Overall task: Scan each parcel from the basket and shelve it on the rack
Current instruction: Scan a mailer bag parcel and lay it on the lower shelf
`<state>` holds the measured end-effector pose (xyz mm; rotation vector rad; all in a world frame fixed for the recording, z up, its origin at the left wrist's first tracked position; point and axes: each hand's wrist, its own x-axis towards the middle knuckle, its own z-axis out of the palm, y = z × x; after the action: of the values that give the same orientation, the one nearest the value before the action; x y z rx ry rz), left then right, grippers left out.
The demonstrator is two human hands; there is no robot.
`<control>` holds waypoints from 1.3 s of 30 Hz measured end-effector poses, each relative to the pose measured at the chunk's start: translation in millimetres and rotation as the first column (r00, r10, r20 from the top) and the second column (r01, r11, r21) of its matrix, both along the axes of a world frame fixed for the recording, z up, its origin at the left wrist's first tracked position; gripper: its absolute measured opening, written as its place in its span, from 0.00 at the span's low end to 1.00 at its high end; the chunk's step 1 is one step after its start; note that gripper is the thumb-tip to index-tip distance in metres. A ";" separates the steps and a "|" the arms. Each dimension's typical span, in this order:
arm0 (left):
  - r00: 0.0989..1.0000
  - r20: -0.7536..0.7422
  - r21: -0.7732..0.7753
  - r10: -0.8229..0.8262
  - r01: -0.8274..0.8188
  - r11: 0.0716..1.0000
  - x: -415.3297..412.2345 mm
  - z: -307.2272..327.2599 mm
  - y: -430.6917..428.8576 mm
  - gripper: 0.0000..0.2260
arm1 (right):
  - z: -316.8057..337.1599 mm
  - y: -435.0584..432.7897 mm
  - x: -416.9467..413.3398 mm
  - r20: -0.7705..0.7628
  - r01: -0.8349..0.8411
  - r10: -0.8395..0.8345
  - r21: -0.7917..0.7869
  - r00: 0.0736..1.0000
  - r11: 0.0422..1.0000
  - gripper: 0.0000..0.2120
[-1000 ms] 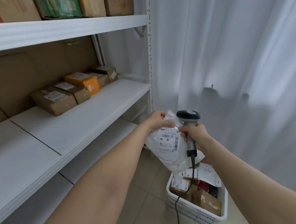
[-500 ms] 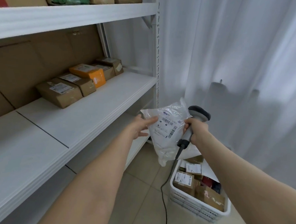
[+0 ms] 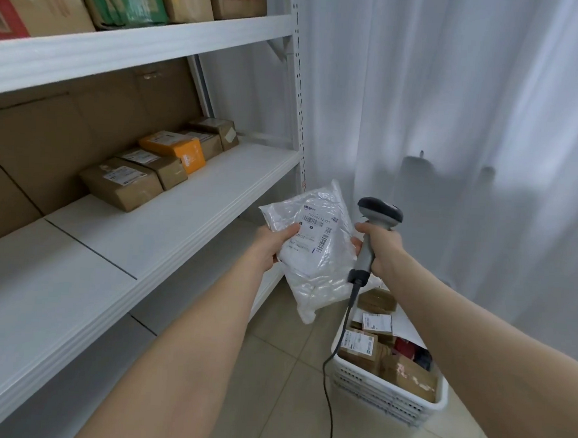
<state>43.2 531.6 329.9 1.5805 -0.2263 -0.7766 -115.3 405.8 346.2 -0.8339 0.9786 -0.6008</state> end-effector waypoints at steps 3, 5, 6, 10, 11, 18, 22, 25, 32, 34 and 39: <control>0.995 0.018 -0.001 0.098 -0.098 0.995 -6.6 5.2 1.5 0.19 | 4.8 6.3 -7.3 0.023 -0.066 0.066 -0.013 0.998 0.998 0.06; 0.987 0.010 0.009 0.161 -0.161 0.987 -10.1 6.1 2.9 0.17 | 9.4 11.7 -12.9 0.026 -0.177 0.178 -0.029 0.984 0.984 0.05; 0.982 0.005 0.014 0.187 -0.187 0.982 -11.8 5.6 2.9 0.16 | 11.7 14.5 -15.5 0.023 -0.242 0.243 -0.047 0.970 0.969 0.06; 0.968 -0.003 0.030 0.250 -0.250 0.968 -21.0 5.8 1.4 0.13 | 21.4 27.9 -20.4 -0.043 -0.429 0.427 -0.130 0.903 0.894 0.06; 0.967 -0.003 0.033 0.255 -0.255 0.966 -22.9 5.6 1.5 0.13 | 23.1 30.9 -20.7 -0.058 -0.445 0.441 -0.131 0.896 0.886 0.05; 0.960 -0.020 0.042 0.278 -0.277 0.960 -34.6 4.2 9.7 0.12 | 25.5 37.5 -27.6 -0.129 -0.498 0.483 -0.126 0.866 0.858 0.03; 0.954 -0.022 0.065 0.298 -0.296 0.953 -39.8 1.1 17.7 0.11 | 23.4 40.3 -32.1 -0.122 -0.505 0.492 -0.125 0.862 0.854 0.04; 0.950 -0.020 0.074 0.310 -0.308 0.948 -43.2 -0.2 23.5 0.10 | 23.1 43.0 -35.2 -0.117 -0.528 0.517 -0.121 0.848 0.840 0.04; 0.946 -0.007 0.088 0.324 -0.322 0.943 -50.5 2.5 38.5 0.12 | 20.5 51.5 -37.4 -0.093 -0.548 0.541 -0.105 0.836 0.830 0.05; 0.943 -0.008 0.090 0.333 -0.331 0.939 -52.2 4.1 43.7 0.12 | 20.6 53.7 -37.8 -0.095 -0.557 0.549 -0.113 0.830 0.823 0.04; 0.925 -0.003 0.056 0.380 -0.379 0.924 -49.8 13.1 62.6 0.10 | 19.3 60.8 -34.2 -0.048 -0.498 0.496 -0.102 0.867 0.861 0.07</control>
<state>-6.5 594.3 343.0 1.6045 0.1136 -0.4922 -149.5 466.5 365.6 -1.1466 0.7067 -0.1988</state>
